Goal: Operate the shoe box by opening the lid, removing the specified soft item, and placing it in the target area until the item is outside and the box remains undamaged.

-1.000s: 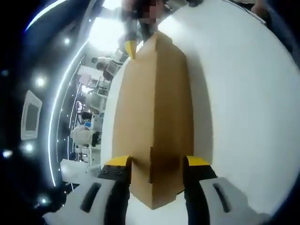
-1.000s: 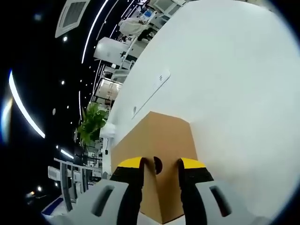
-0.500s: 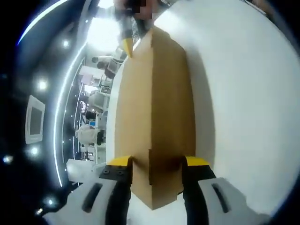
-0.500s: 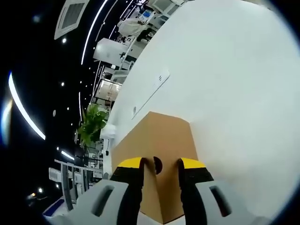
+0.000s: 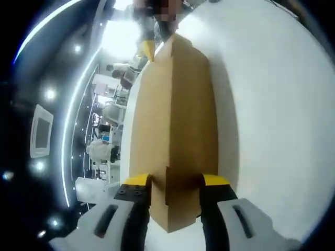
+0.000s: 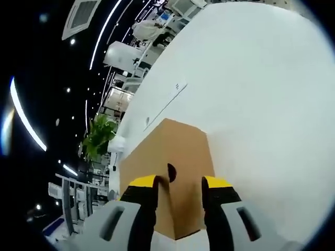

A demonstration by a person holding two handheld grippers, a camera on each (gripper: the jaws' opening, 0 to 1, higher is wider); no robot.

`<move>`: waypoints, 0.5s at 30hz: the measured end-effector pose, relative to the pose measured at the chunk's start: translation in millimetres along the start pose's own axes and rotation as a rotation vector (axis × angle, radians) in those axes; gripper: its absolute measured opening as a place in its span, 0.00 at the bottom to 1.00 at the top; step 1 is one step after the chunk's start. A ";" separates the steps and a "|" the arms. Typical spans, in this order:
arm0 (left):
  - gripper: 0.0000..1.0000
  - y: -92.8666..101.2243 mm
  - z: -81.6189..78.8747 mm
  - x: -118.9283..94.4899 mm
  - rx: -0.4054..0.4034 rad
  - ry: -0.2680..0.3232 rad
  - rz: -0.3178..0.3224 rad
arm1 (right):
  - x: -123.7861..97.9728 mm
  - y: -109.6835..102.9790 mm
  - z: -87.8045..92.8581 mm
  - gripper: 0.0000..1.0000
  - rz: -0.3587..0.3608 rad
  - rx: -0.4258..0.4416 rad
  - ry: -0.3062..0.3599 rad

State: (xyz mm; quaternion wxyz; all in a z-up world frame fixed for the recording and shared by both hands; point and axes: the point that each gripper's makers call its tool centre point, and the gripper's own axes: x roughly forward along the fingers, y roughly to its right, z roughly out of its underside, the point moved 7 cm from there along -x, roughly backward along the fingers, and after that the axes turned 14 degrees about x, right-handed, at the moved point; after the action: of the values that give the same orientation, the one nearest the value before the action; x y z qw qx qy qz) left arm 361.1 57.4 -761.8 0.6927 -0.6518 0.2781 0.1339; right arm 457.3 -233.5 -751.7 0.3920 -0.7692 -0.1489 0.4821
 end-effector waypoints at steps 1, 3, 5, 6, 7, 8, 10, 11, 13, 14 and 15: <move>0.36 0.3 -0.1 0.1 0.002 0.000 -0.001 | -5.1 -0.2 0.0 0.32 0.007 -0.022 0.010; 0.36 0.5 -0.4 0.3 0.002 -0.002 -0.003 | -14.4 -3.2 -1.4 0.31 -0.003 -0.048 0.048; 0.36 0.3 -0.9 -0.1 0.004 -0.005 -0.004 | -24.9 -6.1 -6.7 0.32 0.013 -0.084 0.101; 0.36 0.6 -0.9 0.0 0.003 -0.006 -0.004 | -29.9 -7.4 -8.3 0.33 0.029 -0.144 0.112; 0.36 0.6 -0.8 0.0 0.004 -0.006 -0.003 | -36.3 -9.6 -10.1 0.33 0.048 -0.213 0.132; 0.36 0.3 -1.0 -0.1 0.004 -0.005 -0.001 | -43.8 -12.8 -11.9 0.33 0.073 -0.287 0.161; 0.36 0.5 -0.7 0.1 0.002 -0.003 0.000 | -52.5 -18.3 -10.7 0.36 0.118 -0.435 0.173; 0.36 0.6 -0.6 0.0 0.000 -0.003 0.001 | -54.5 -21.5 -8.7 0.37 0.131 -0.500 0.166; 0.36 0.0 -1.2 0.1 -0.010 -0.005 0.004 | -59.2 -27.8 -4.0 0.39 0.163 -0.624 0.154; 0.36 -0.6 -1.6 -0.3 -0.011 -0.009 0.006 | -61.9 -32.2 -1.4 0.40 0.183 -0.707 0.161; 0.36 -0.6 -1.8 -0.4 -0.009 -0.011 0.008 | -62.5 -35.0 0.2 0.41 0.184 -0.758 0.165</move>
State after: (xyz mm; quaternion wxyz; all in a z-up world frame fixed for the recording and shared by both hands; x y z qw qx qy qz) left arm 360.7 55.7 -761.1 0.6908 -0.6531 0.2761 0.1414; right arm 431.7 -248.6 -686.6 0.0461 -0.9057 -0.2146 0.3628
